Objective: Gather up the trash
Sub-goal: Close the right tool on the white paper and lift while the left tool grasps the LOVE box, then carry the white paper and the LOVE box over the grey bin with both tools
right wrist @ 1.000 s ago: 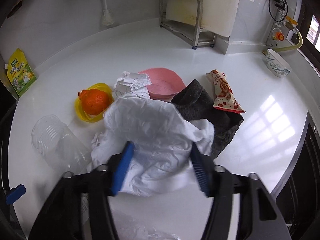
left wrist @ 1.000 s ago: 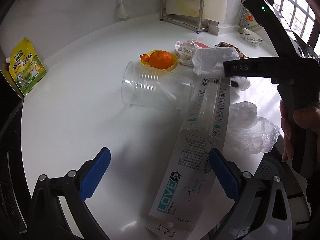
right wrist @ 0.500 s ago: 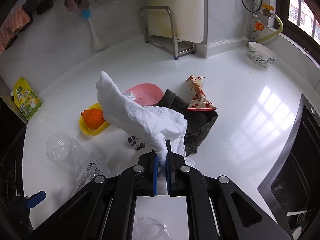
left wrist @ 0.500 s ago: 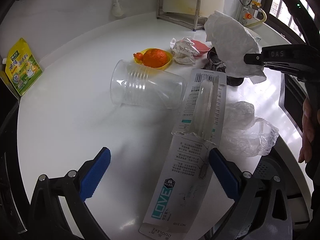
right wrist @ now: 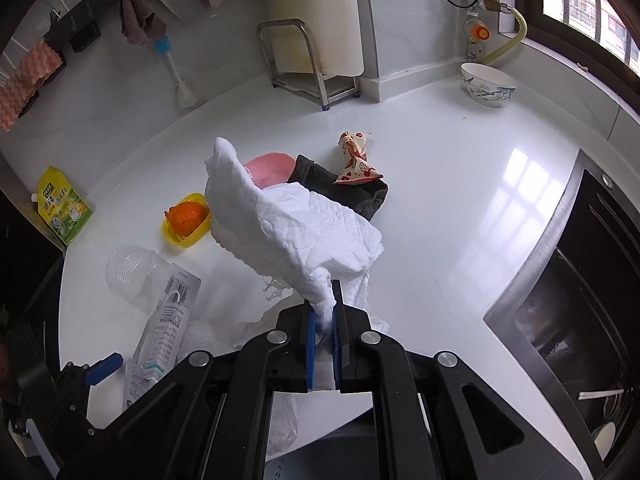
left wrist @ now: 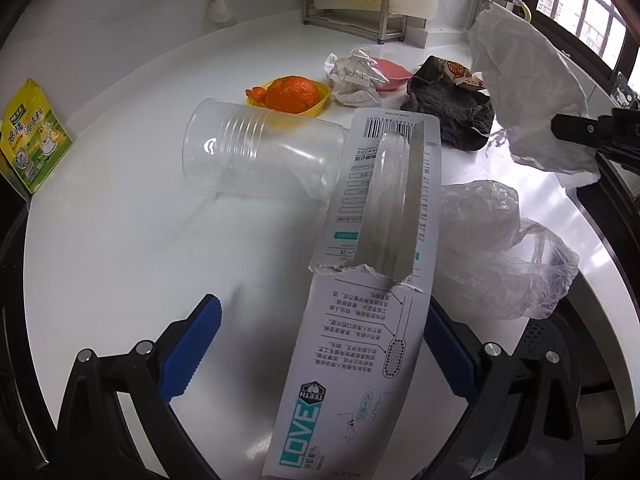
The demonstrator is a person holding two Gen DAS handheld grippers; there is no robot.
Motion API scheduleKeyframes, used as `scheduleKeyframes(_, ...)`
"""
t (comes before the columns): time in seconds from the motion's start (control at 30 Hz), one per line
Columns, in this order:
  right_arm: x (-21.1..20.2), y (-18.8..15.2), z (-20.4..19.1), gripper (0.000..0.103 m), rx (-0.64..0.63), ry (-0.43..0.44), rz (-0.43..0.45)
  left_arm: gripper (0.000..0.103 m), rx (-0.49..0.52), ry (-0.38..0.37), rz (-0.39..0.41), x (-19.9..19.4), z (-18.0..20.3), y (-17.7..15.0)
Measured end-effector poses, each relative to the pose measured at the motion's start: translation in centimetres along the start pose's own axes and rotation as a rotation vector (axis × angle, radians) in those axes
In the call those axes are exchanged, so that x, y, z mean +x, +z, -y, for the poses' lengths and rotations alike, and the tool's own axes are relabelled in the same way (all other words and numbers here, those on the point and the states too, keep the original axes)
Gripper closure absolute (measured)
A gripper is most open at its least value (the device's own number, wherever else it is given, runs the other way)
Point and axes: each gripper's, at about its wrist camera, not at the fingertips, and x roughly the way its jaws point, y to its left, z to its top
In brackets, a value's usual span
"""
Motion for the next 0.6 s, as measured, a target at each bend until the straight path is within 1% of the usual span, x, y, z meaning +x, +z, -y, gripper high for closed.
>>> scheduleKeyframes(0.03, -0.3, -0.2, 0.1, 0.096, 0.000, -0.002, 0.000, 0.019, -0.006, 0.002, 0.002, 0.0, -0.1, -0.1)
scheduleKeyframes(0.07, -0.5, -0.5, 0.2, 0.096, 0.001, -0.003, 0.001, 0.026, -0.010, 0.008, 0.001, -0.1, -0.2, -0.1)
scheduleKeyframes(0.1, -0.8, -0.7, 0.3, 0.096, 0.005, -0.002, 0.001, 0.040, -0.012, 0.016, -0.005, -0.1, -0.2, -0.2)
scheduleKeyframes(0.13, -1.0, -1.0, 0.4, 0.096, 0.010, -0.001, 0.000, 0.045, -0.013, 0.025, -0.011, -0.1, -0.3, -0.2)
scheduleKeyframes(0.23, -1.6, -1.7, 0.8, 0.096, 0.021, -0.002, -0.010, 0.048, -0.020, 0.021, -0.004, -0.7, -0.6, -0.3)
scheduleKeyframes(0.33, -2.5, -2.6, 1.1, 0.096, 0.028, 0.001, -0.019, 0.051, -0.022, 0.039, 0.013, -1.8, -0.8, -0.2)
scheduleKeyframes(0.6, -5.9, -5.0, 2.6, 0.096, 0.072, 0.011, -0.018, 0.052, -0.029, 0.059, 0.057, -6.1, -1.0, 0.0)
